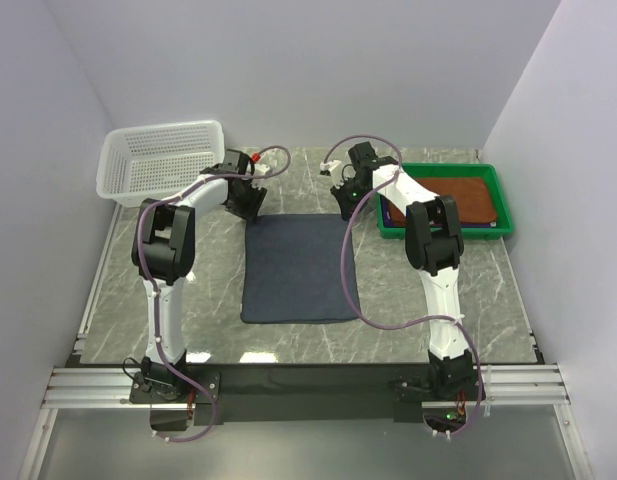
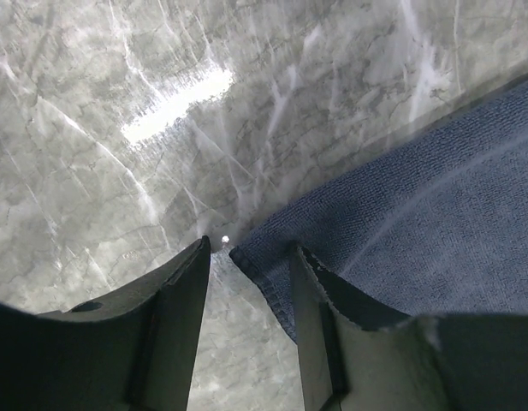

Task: Fold and stack the towels
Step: Fold the towel

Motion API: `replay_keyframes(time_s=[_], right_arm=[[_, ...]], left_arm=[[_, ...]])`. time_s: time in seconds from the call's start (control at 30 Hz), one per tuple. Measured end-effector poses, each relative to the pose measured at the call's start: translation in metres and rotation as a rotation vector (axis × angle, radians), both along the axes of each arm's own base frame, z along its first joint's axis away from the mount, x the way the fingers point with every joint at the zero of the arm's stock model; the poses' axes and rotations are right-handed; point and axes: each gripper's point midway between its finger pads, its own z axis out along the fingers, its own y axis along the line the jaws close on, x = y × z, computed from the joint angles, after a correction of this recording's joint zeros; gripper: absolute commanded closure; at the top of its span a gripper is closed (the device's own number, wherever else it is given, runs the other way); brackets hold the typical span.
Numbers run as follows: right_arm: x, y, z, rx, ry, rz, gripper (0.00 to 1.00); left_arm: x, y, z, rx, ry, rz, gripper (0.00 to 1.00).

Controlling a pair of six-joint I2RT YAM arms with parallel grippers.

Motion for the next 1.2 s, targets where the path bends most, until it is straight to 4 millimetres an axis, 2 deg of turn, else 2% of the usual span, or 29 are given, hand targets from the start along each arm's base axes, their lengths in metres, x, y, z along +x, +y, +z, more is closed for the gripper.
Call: replay_keyframes(time_s=[0.1, 0.2, 0.23, 0.27, 0.3, 0.37, 0.4, 0.7, 0.97, 1.1, 1.2], right_arm=[[0.000, 0.000, 0.000, 0.000, -0.001, 0.000, 1.00], [0.000, 0.000, 0.000, 0.000, -0.001, 0.000, 1.00], [0.000, 0.000, 0.000, 0.000, -0.001, 0.000, 1.00], [0.000, 0.000, 0.000, 0.000, -0.001, 0.000, 1.00], [0.000, 0.000, 0.000, 0.001, -0.002, 0.000, 1.00], [0.000, 0.000, 0.000, 0.001, -0.004, 0.000, 1.00], [0.000, 0.000, 0.000, 0.001, -0.004, 0.000, 1.00], [0.001, -0.002, 0.001, -0.014, -0.022, -0.013, 1.00], [0.012, -0.012, 0.006, -0.074, -0.130, -0.097, 1.00], [0.018, -0.018, 0.020, -0.083, -0.202, -0.143, 1.00], [0.026, -0.020, 0.043, -0.076, -0.286, -0.170, 1.00]], left_arm=[[0.001, 0.000, -0.001, 0.000, 0.002, 0.000, 0.54], [0.003, -0.001, -0.002, -0.002, 0.001, 0.001, 0.67], [0.004, -0.002, -0.002, -0.005, 0.000, 0.001, 0.67], [0.006, -0.003, -0.002, -0.008, -0.001, -0.001, 0.71], [0.006, -0.003, -0.002, -0.010, -0.001, -0.002, 0.81], [0.008, -0.005, -0.002, -0.017, 0.000, -0.005, 0.86], [0.008, -0.005, -0.003, -0.019, 0.002, -0.005, 0.97], [0.010, -0.006, -0.001, -0.024, 0.004, -0.008, 0.99], [0.009, 0.000, 0.006, -0.005, -0.033, 0.007, 0.99], [0.008, 0.001, 0.025, -0.016, -0.091, 0.007, 0.99], [0.014, -0.001, 0.046, -0.031, -0.161, 0.002, 0.99]])
